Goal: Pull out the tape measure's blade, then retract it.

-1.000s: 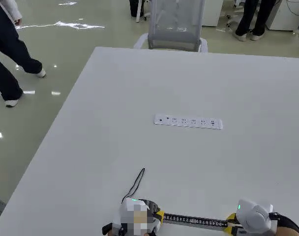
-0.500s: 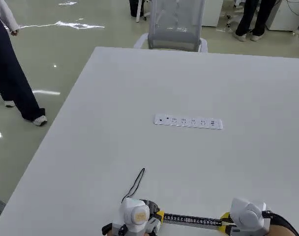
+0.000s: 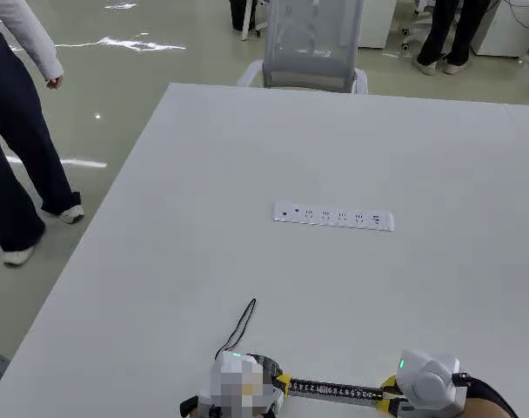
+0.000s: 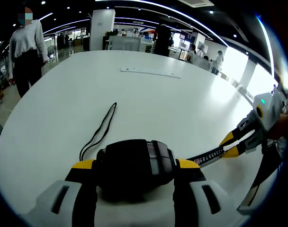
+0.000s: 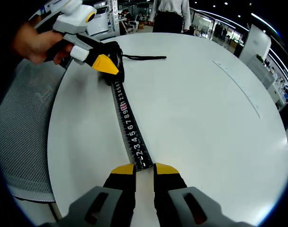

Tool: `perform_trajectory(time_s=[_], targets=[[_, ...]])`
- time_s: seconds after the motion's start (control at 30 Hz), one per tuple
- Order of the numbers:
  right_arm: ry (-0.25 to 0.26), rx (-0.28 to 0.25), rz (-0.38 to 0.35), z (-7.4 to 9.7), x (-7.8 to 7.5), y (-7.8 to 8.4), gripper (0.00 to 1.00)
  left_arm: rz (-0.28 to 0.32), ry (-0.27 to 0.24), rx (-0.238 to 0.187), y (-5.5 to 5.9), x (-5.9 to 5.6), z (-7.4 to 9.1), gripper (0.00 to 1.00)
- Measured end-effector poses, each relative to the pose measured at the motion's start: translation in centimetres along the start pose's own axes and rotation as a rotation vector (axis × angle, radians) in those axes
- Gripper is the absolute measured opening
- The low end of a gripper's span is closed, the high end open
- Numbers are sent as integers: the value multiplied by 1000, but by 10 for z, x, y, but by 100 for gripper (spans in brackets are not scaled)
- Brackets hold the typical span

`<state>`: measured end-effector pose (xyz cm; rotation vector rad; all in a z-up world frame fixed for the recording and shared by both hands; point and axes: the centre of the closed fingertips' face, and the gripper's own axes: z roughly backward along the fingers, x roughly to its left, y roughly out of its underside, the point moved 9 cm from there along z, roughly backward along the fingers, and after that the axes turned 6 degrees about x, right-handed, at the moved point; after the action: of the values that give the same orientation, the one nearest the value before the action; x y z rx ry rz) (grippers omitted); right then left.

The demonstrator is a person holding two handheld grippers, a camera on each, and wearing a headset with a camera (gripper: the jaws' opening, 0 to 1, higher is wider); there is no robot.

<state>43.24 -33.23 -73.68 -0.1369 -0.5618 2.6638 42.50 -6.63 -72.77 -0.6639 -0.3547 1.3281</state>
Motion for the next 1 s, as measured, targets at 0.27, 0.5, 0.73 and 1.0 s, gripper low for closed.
perform_trajectory(time_s=[0.27,0.5,0.73,1.0], targets=[[-1,-1,10,-5,1,-6,13,2,-1,2,0,0,0,62],[-2,0,18,-6,3,-11,13,3,1,3,0,0,0,62],[-12,-2,21,-9,3,-15,13,1,1,4,-1,0,0,62],[-18,-10,25,-10,5,-21,13,2,1,4,-1,-1,1,62]])
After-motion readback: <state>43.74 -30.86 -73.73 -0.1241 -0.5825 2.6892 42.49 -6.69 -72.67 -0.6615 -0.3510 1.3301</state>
